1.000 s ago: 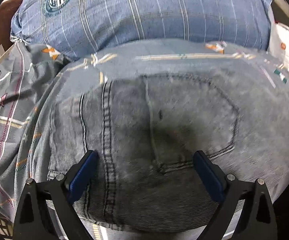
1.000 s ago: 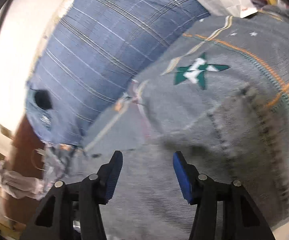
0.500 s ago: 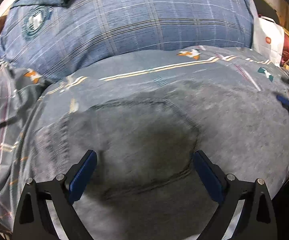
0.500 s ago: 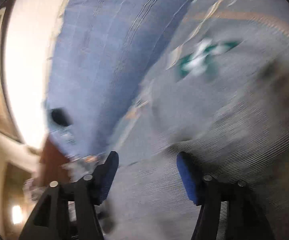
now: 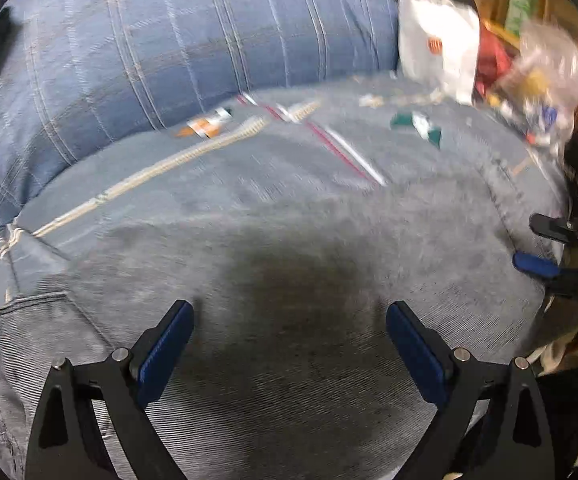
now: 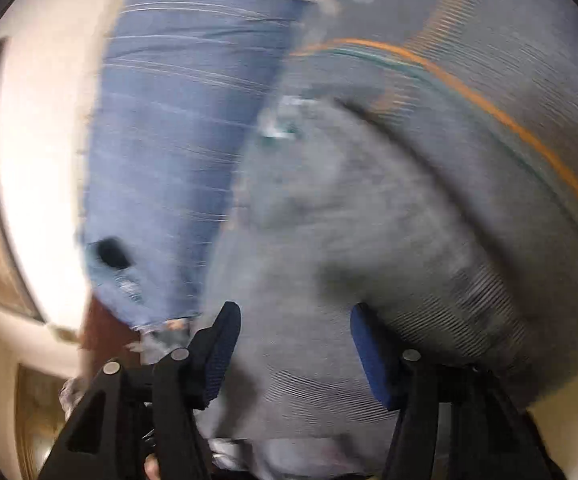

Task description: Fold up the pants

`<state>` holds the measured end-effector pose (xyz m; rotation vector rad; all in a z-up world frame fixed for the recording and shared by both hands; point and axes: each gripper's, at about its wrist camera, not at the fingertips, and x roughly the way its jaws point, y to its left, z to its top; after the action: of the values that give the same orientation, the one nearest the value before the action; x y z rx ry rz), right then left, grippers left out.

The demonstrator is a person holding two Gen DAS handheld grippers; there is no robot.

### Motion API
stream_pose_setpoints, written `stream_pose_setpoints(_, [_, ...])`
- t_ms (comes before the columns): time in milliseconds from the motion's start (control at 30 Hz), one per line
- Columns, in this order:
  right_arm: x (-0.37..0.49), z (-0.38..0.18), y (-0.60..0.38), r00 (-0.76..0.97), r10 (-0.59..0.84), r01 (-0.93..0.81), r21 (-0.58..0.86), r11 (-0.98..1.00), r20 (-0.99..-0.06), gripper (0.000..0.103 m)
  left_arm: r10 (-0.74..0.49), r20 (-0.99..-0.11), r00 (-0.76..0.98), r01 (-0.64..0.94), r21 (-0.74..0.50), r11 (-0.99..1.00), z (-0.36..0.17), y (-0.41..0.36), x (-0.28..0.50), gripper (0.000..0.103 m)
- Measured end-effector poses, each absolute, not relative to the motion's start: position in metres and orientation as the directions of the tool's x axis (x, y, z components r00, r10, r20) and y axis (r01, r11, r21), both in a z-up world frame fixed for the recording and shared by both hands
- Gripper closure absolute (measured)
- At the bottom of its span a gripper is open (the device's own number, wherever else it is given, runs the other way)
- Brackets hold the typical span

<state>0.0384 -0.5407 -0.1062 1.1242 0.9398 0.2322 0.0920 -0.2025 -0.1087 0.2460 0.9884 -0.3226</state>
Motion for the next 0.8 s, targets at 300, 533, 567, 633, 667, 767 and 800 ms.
stream_pose_setpoints(300, [-0.007, -0.080, -0.554, 0.699, 0.540, 0.243, 0.866, 0.437, -0.469, 0.037, -0.112, -0.828, 0.549, 0.389, 0.135, 0.911, -0.099, -0.210, 0.083, 0.003])
stream_pose_setpoints(533, [-0.017, -0.083, -0.575, 0.725, 0.502, 0.267, 0.864, 0.427, -0.472, 0.044, -0.100, -0.864, 0.494, 0.403, 0.126, 0.906, -0.117, -0.215, 0.083, 0.003])
stream_pose_setpoints(567, [-0.022, -0.078, -0.575, 0.729, 0.495, 0.260, 0.861, 0.438, -0.472, 0.044, -0.134, -0.859, 0.494, 0.402, 0.089, 0.911, -0.112, -0.215, 0.082, 0.003])
stream_pose_setpoints(633, [-0.037, -0.079, -0.581, 0.730, 0.465, 0.306, 0.847, 0.434, -0.501, 0.043, -0.182, -0.837, 0.516, 0.385, 0.037, 0.922, -0.100, -0.217, 0.083, 0.003])
stream_pose_setpoints(667, [-0.041, -0.084, -0.583, 0.724, 0.454, 0.336, 0.840, 0.426, -0.520, 0.043, -0.198, -0.829, 0.523, 0.382, 0.020, 0.924, -0.096, -0.219, 0.083, 0.003])
stream_pose_setpoints(767, [-0.048, -0.102, -0.592, 0.713, 0.453, 0.391, 0.840, 0.377, -0.535, 0.043, -0.236, -0.815, 0.530, 0.370, -0.028, 0.929, -0.088, -0.232, 0.082, 0.003])
stream_pose_setpoints(800, [-0.050, -0.103, -0.594, 0.716, 0.454, 0.392, 0.843, 0.369, -0.531, 0.043, -0.240, -0.812, 0.532, 0.366, -0.034, 0.930, -0.088, -0.236, 0.086, 0.003])
